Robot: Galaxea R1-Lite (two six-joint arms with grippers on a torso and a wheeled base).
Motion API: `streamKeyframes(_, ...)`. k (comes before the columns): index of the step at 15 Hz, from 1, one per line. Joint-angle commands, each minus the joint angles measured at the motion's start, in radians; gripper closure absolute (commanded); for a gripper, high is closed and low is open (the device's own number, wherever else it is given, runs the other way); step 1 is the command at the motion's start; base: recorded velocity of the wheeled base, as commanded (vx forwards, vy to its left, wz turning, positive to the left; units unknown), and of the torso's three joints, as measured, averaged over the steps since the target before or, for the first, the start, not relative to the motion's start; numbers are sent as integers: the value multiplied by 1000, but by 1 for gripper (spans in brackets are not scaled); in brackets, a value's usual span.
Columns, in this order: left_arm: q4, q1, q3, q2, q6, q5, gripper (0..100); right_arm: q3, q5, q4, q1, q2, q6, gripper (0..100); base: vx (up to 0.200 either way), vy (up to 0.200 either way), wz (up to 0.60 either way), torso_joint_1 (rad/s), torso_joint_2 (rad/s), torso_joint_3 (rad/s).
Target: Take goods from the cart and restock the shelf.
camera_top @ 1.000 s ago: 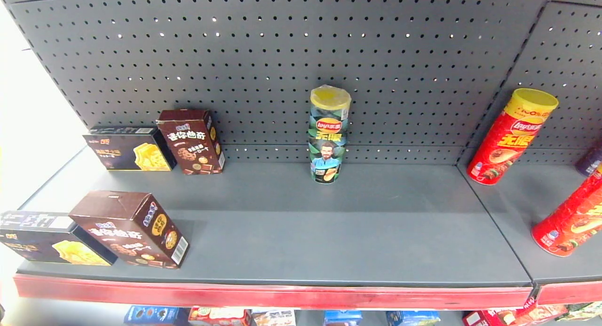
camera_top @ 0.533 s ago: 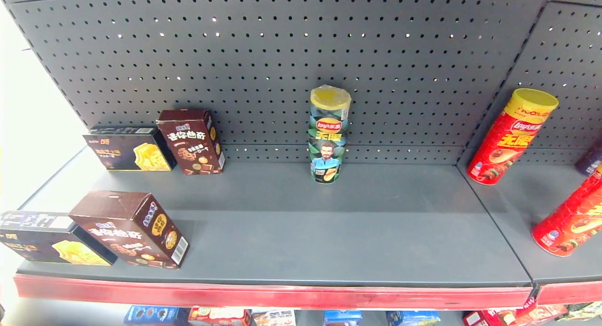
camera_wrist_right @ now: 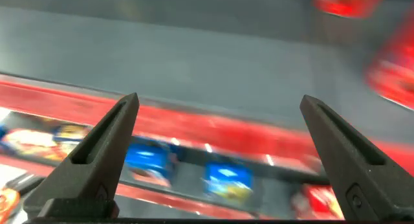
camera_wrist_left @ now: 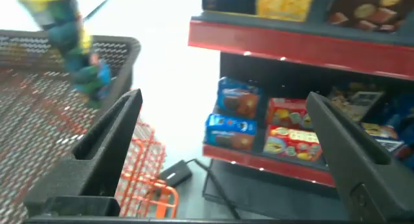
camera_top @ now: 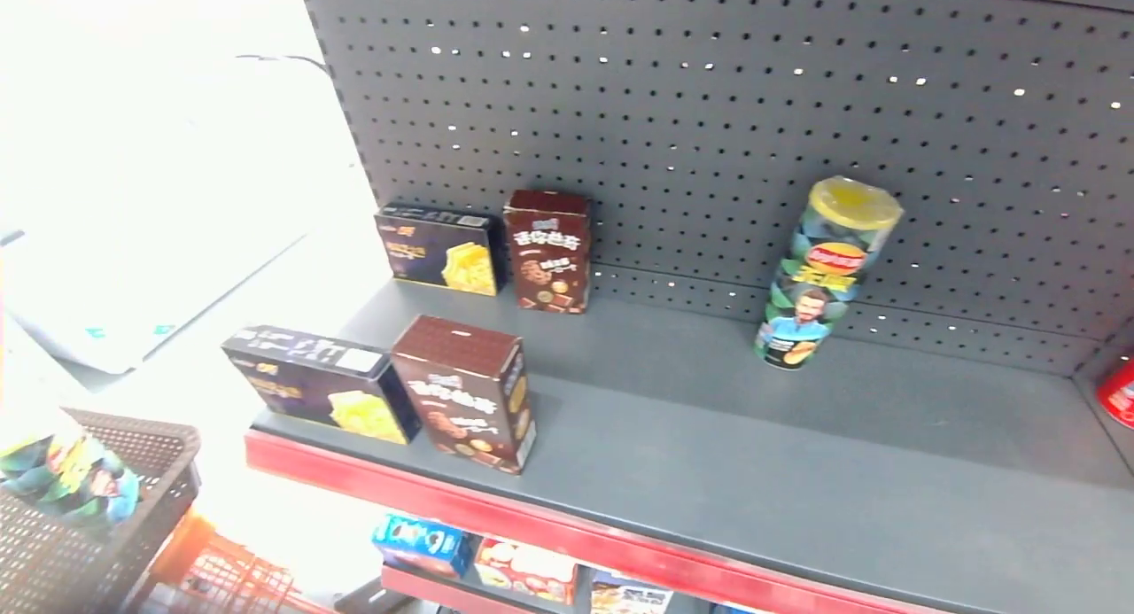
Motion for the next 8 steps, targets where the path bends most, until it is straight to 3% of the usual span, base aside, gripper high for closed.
streamKeyframes(1,0,0,0,2,0,0,0,0,0,0,0,1,0,0,0,0,600,2,2,2)
streamKeyframes(3,0,0,0,2,0,0,0,0,0,0,0,1,0,0,0,0,600,2,2,5)
streamKeyframes(8,0,0,0,2,2,-2,0,2,-3,0,0,1,-2,0,0,0,0,0,0,0)
